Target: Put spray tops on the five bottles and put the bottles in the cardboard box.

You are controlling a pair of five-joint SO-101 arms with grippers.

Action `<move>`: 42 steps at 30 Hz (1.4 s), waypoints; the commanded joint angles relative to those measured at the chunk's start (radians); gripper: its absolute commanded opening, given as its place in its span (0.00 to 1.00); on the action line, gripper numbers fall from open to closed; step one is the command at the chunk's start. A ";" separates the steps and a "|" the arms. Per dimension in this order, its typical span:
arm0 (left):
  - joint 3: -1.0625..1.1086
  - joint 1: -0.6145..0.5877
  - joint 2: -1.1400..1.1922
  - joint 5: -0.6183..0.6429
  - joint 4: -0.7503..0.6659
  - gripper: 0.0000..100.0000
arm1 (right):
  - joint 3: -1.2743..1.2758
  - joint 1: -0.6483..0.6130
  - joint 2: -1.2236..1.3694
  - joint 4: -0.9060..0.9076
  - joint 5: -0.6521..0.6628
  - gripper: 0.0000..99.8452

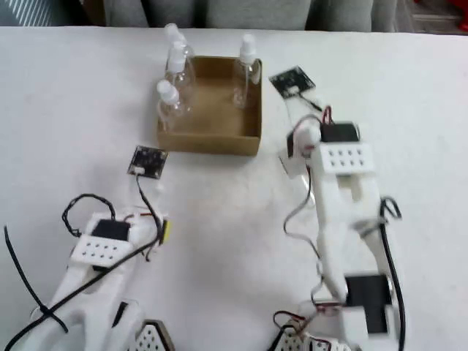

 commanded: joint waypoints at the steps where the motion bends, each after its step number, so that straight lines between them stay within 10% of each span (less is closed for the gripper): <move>1: -0.005 -0.012 -0.035 -0.038 -0.029 0.02 | -0.276 -0.015 0.216 0.120 0.068 0.18; 18: -0.003 -0.005 -0.035 -0.040 -0.031 0.02 | -0.609 -0.002 0.693 0.191 0.222 0.23; 42: -0.003 -0.007 -0.035 -0.041 -0.031 0.02 | -0.715 -0.002 0.559 0.387 0.473 0.31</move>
